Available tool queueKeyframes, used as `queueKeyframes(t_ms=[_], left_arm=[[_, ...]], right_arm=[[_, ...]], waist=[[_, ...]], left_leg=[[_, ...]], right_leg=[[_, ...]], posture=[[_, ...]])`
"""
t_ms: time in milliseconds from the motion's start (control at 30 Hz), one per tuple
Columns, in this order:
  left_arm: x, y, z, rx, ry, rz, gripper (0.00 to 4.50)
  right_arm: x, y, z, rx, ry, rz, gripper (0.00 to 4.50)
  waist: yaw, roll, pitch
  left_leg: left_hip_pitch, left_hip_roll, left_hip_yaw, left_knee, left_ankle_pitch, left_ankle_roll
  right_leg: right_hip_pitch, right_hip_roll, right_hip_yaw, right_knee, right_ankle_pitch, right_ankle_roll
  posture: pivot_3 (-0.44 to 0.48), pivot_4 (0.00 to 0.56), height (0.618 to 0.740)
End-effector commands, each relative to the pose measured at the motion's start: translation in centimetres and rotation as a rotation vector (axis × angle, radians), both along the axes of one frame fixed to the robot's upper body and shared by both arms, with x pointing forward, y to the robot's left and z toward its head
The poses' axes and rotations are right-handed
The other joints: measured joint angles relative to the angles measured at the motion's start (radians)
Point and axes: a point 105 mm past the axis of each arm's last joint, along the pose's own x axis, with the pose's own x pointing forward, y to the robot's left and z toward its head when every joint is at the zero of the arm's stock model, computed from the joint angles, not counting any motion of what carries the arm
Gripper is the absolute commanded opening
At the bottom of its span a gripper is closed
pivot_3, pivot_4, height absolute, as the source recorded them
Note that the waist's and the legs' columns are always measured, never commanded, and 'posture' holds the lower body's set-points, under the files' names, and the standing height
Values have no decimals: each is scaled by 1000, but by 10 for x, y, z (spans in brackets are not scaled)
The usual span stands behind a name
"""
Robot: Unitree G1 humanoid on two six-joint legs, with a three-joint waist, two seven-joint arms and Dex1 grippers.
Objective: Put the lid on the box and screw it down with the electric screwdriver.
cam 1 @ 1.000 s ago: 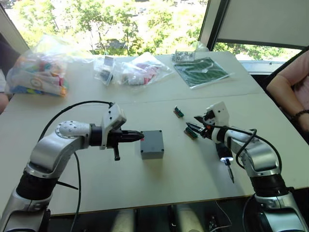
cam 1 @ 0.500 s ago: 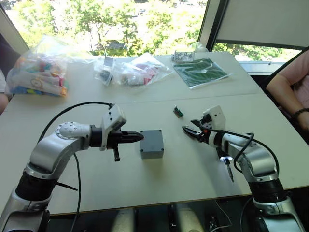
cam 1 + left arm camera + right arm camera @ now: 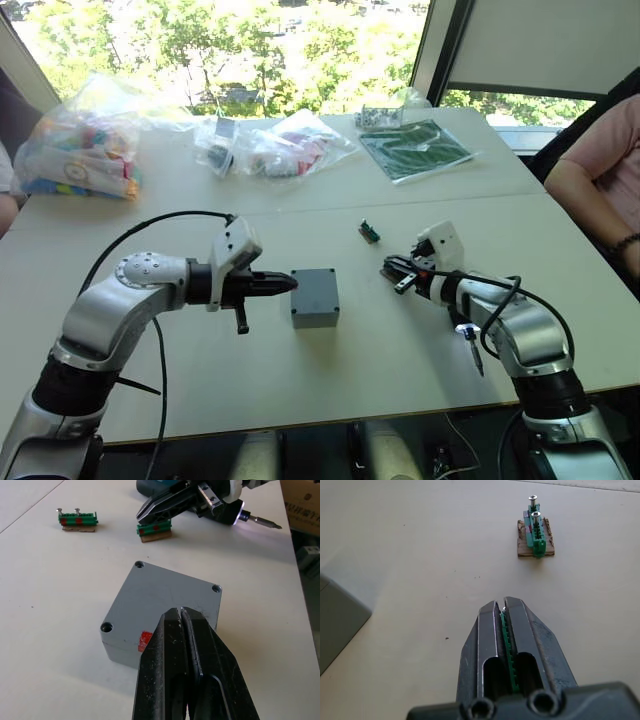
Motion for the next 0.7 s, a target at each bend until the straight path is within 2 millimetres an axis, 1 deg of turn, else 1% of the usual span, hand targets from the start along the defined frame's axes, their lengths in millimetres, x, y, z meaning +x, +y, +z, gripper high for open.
queueKeyframes(t_ms=[33,167,200,300,333,367,400,433,533,700], left_arm=[[-4,-3,4,7,-39,-21,0],[-4,-3,2,9,-38,-21,0],[-4,-3,2,9,-38,-21,0],[-4,-4,2,9,-38,-22,0],[-4,-4,2,9,-38,-22,0],[-4,-4,2,8,-39,-22,0],[-4,-4,1,8,-39,-22,0],[-4,-4,1,7,-39,-22,0],[-4,-5,1,6,-40,-24,0],[-3,-6,0,4,-41,-23,0]], right_arm=[[3,-2,13,0,-52,-5,121],[2,-3,14,-2,-53,-5,121],[2,-3,14,-4,-54,-2,352],[1,-3,14,-8,-51,2,1247],[0,-3,14,-10,-51,4,1826],[1,-3,15,-11,-52,3,2110],[1,-4,15,-11,-53,1,2663],[0,-3,16,-5,-49,7,2884],[0,-3,17,-3,-48,12,2884],[2,-2,13,-6,-38,12,2884]], waist=[[0,0,0],[0,0,0],[0,0,0],[0,0,0],[0,0,0],[0,0,0],[0,0,0],[-1,0,0],[0,0,0],[0,0,0]], left_leg=[[0,0,0,0,0,0],[0,0,0,0,0,0],[0,0,0,0,0,0],[0,0,0,0,0,0],[0,0,0,0,0,0],[0,0,0,0,0,0],[0,0,0,0,0,0],[0,0,0,0,0,0],[0,0,0,0,0,0],[0,0,0,0,0,0]], right_leg=[[0,0,0,0,0,0],[0,0,0,0,0,0],[0,0,0,0,0,0],[0,0,0,0,0,0],[0,0,0,0,0,0],[0,0,0,0,0,0],[0,0,0,0,0,0],[0,0,0,0,0,0],[0,0,0,0,0,0],[0,0,0,0,0,0]], posture=[[0,150,740],[0,150,740],[0,150,740],[0,150,740],[0,150,740],[0,150,740],[0,150,740],[0,150,740],[0,150,740],[0,150,740]])
